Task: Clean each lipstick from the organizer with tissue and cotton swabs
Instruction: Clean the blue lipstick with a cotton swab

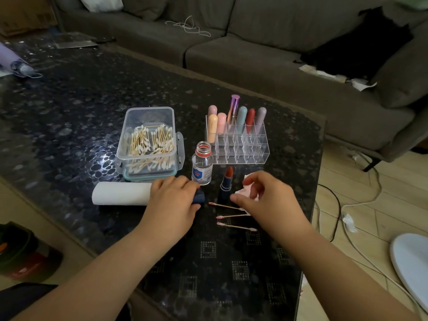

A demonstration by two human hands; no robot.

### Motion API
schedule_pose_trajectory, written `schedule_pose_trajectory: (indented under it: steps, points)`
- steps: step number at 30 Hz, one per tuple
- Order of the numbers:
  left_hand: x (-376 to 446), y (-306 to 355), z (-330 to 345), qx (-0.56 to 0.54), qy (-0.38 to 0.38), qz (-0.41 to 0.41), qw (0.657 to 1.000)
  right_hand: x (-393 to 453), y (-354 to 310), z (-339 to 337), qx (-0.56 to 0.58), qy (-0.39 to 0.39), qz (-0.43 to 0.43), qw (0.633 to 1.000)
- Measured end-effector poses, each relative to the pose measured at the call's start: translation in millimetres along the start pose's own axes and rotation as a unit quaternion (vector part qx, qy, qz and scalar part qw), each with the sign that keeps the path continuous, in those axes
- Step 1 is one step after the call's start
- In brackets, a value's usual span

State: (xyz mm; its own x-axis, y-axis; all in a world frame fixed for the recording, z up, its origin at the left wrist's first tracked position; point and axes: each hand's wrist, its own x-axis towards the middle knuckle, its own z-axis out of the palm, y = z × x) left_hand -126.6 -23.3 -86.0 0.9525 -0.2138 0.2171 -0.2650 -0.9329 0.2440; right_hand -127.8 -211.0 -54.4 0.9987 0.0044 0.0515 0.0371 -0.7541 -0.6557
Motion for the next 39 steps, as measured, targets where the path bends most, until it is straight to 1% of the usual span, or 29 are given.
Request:
schedule_pose_trajectory:
  steps: [2,5,9,11,13,14,16,17,19,22,24,26,28,30,31,33,35,37,39]
  points:
    - [0,0,0,-0.008,0.006,-0.008,1.0,7,-2,6,0.025,0.009,0.017,1.0]
    - [-1,0,3,-0.017,0.039,-0.011,0.999,16,-4,17,0.039,0.008,0.013,0.999]
    - [0,-1,4,-0.041,0.066,-0.012,0.997,22,-4,23,0.093,0.001,0.022,0.995]
    - [1,1,1,-0.068,0.08,-0.003,0.994,23,-7,20,0.11,0.001,0.028,0.994]
    - [1,8,-7,-0.135,0.083,-0.011,0.987,21,-13,12,0.138,-0.001,0.024,0.99]
    - [0,13,-13,-0.189,0.072,-0.028,0.979,19,-18,6,0.161,-0.006,0.017,0.987]
    - [-3,23,-24,-0.308,0.036,-0.075,0.948,13,-28,-7,0.209,-0.022,-0.006,0.978]
    - [-4,27,-28,-0.354,0.011,-0.095,0.93,10,-32,-12,0.229,-0.03,-0.021,0.973]
    - [-5,31,-32,-0.422,-0.012,-0.107,0.9,4,-37,-20,0.256,-0.047,-0.047,0.964]
    - [-5,32,-33,-0.502,-0.022,-0.106,0.858,-1,-37,-27,0.274,-0.058,-0.076,0.957]
    - [-6,32,-36,-0.548,-0.042,-0.102,0.829,-3,-36,-30,0.286,-0.062,-0.088,0.952]
    - [-7,31,-40,-0.59,-0.081,-0.088,0.798,-3,-34,-35,0.311,-0.077,-0.099,0.942]
    - [-8,30,-46,-0.624,-0.139,-0.063,0.766,-4,-33,-40,0.339,-0.111,-0.117,0.927]
    - [-11,30,-50,-0.642,-0.203,-0.035,0.739,-5,-32,-44,0.345,-0.142,-0.133,0.918]
    - [-11,29,-50,-0.647,-0.224,-0.027,0.728,-6,-32,-46,0.347,-0.147,-0.134,0.916]
    - [-12,29,-50,-0.658,-0.225,-0.03,0.718,-6,-34,-48,0.349,-0.143,-0.135,0.916]
    - [-11,32,-50,-0.666,-0.199,-0.044,0.717,-6,-35,-47,0.329,-0.122,-0.134,0.927]
    - [-10,35,-49,-0.666,-0.159,-0.065,0.726,-6,-35,-44,0.304,-0.105,-0.142,0.936]
    - [-8,37,-49,-0.659,-0.121,-0.086,0.737,-6,-35,-43,0.298,-0.103,-0.146,0.938]
